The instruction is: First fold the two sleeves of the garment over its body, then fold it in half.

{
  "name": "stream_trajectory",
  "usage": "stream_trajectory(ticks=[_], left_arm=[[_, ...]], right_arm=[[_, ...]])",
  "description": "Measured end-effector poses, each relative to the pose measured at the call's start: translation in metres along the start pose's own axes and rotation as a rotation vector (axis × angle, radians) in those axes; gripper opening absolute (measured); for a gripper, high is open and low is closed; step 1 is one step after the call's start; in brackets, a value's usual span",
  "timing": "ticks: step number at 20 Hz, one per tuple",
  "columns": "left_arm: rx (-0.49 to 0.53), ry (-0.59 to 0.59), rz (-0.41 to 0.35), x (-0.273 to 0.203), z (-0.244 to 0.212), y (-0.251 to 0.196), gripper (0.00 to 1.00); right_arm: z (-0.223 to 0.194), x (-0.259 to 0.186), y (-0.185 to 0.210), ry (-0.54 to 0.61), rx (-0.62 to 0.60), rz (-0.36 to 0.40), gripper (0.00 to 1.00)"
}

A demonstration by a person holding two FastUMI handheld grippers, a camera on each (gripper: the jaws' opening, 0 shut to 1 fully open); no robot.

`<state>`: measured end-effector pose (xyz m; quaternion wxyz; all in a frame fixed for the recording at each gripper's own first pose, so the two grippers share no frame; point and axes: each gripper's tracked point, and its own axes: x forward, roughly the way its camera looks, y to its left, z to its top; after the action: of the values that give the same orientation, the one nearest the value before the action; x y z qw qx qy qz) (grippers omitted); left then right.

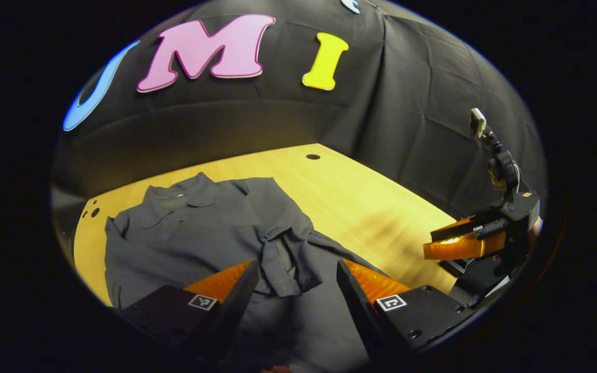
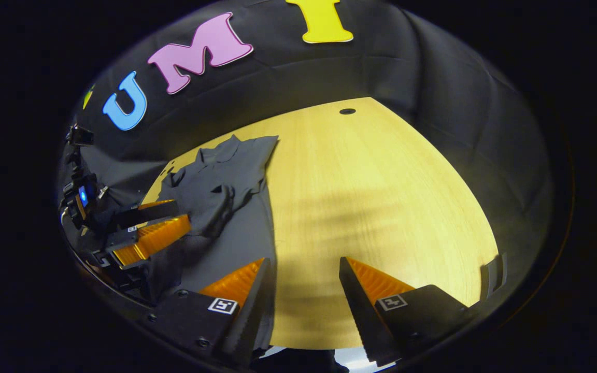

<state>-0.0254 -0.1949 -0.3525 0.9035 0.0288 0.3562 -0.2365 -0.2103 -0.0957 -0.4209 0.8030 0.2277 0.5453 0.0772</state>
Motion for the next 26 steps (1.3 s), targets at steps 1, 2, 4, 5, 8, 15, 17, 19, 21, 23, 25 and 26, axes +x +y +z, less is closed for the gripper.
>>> stream_trajectory(ticks=[1, 2, 4, 5, 8, 15, 17, 19, 21, 23, 25, 26], left_arm=[[-0.006, -0.005, 0.019, -0.016, -0.003, 0.008, 0.96], [-0.015, 0.001, 0.036, -0.032, -0.009, 0.015, 0.95], [-0.033, 0.022, 0.080, -0.064, -0.026, 0.036, 0.96], [-0.042, 0.034, 0.103, -0.079, -0.036, 0.047, 0.96], [-0.072, 0.091, 0.162, -0.119, -0.072, 0.078, 0.96], [-0.162, 0.247, 0.333, -0.130, -0.150, 0.171, 0.96], [-0.172, 0.303, 0.372, -0.131, -0.175, 0.189, 0.96], [-0.183, 0.367, 0.411, -0.143, -0.201, 0.204, 0.96], [-0.201, 0.397, 0.440, -0.165, -0.219, 0.213, 0.95], [-0.230, 0.413, 0.452, -0.188, -0.233, 0.216, 0.98], [-0.249, 0.423, 0.465, -0.206, -0.244, 0.219, 0.99], [-0.256, 0.434, 0.470, -0.212, -0.250, 0.220, 0.99]], right_arm=[[-0.005, -0.003, 0.007, 0.009, -0.004, 0.007, 0.84], [-0.012, -0.007, 0.014, 0.020, -0.009, 0.011, 0.87], [-0.026, -0.013, 0.026, 0.042, -0.017, 0.008, 0.88], [-0.034, -0.015, 0.031, 0.055, -0.018, 0.005, 0.88], [-0.063, -0.019, 0.045, 0.109, -0.027, -0.005, 0.88], [-0.091, -0.014, 0.071, 0.157, -0.044, -0.035, 0.88], [-0.095, -0.011, 0.073, 0.162, -0.048, -0.047, 0.88], [-0.098, -0.008, 0.074, 0.168, -0.046, -0.061, 0.88], [-0.104, -0.005, 0.069, 0.177, -0.046, -0.086, 0.88], [-0.113, -0.004, 0.065, 0.196, -0.034, -0.105, 0.88], [-0.123, -0.003, 0.061, 0.214, -0.022, -0.120, 0.88], [-0.127, -0.002, 0.060, 0.221, -0.021, -0.127, 0.88]])
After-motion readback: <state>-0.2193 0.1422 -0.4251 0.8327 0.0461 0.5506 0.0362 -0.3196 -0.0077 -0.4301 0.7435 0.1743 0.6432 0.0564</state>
